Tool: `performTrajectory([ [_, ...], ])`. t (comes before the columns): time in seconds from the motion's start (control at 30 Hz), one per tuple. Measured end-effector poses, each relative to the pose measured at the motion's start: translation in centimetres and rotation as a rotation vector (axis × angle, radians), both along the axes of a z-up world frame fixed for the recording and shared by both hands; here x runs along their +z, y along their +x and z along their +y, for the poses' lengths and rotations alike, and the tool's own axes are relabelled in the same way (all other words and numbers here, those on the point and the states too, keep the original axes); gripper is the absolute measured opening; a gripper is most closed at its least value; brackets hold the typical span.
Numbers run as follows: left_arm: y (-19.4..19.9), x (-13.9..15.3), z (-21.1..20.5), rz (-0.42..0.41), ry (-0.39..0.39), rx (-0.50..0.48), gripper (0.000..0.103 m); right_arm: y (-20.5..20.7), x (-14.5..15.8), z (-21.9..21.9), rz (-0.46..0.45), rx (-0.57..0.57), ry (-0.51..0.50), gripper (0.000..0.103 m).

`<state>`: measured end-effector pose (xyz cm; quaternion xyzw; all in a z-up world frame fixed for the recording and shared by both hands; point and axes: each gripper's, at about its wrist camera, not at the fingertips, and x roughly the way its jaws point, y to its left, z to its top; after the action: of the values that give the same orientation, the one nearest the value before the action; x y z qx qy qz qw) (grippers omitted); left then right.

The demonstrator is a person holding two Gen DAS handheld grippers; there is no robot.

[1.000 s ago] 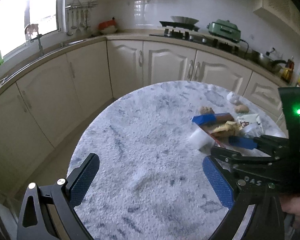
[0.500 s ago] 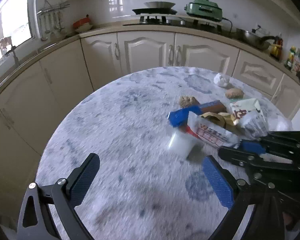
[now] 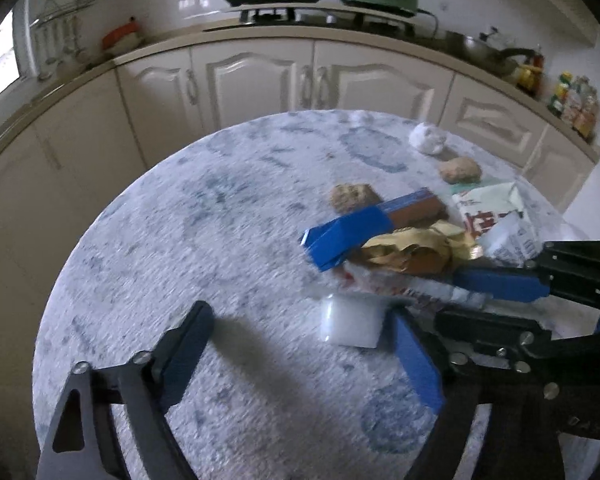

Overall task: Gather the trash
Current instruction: 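Grasp the red snack wrapper with the right tool while the left tool grasps the white cup, then lift the red wrapper and white cup off the table with both tools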

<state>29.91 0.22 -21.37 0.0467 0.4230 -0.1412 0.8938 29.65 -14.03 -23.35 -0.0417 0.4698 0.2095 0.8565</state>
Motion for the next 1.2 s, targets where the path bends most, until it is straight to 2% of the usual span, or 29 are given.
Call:
performTrajectory([
  [0.03, 0.1, 0.1, 0.0, -0.005, -0.01, -0.009, 0.062, 0.0, 0.0, 0.0, 0.001, 0.005, 0.004, 0.033],
  [0.07, 0.2, 0.1, 0.0, -0.008, -0.033, -0.022, 0.043, 0.1, 0.0, 0.1, 0.001, 0.013, 0.009, 0.034],
  [0.1, 0.2, 0.1, 0.2, -0.007, -0.052, -0.028, 0.035, 0.1, 0.0, 0.2, 0.003, 0.024, 0.018, 0.034],
  [0.2, 0.4, -0.2, 1.0, 0.005, -0.12, -0.018, 0.036, 0.4, -0.1, 0.6, 0.004, 0.034, 0.028, 0.034],
  [0.43, -0.9, -0.1, 3.1, 0.0, -0.124, 0.07, 0.036, 1.4, -0.8, 2.0, -0.007, 0.038, 0.015, 0.034],
  [0.47, -1.2, -0.1, 3.4, -0.001, -0.125, 0.086, 0.036, 1.4, -0.9, 2.2, -0.018, 0.038, 0.003, 0.033],
  [0.53, -2.2, 0.2, 4.2, -0.003, -0.133, 0.122, 0.036, 1.5, -0.9, 2.6, -0.015, 0.031, -0.009, 0.024],
  [0.67, -4.1, 0.7, 5.4, -0.007, -0.136, 0.168, 0.036, 1.0, -0.8, 2.3, 0.003, 0.009, -0.003, 0.021],
  [0.93, -8.3, 2.0, 5.5, -0.006, -0.14, 0.161, 0.036, -1.8, -0.1, 0.0, 0.05, -0.061, 0.119, 0.02],
  [1.2, -12.0, 5.2, 3.1, -0.069, -0.126, 0.115, 0.036, -6.3, 3.6, -2.6, -0.015, -0.11, 0.173, 0.02],
])
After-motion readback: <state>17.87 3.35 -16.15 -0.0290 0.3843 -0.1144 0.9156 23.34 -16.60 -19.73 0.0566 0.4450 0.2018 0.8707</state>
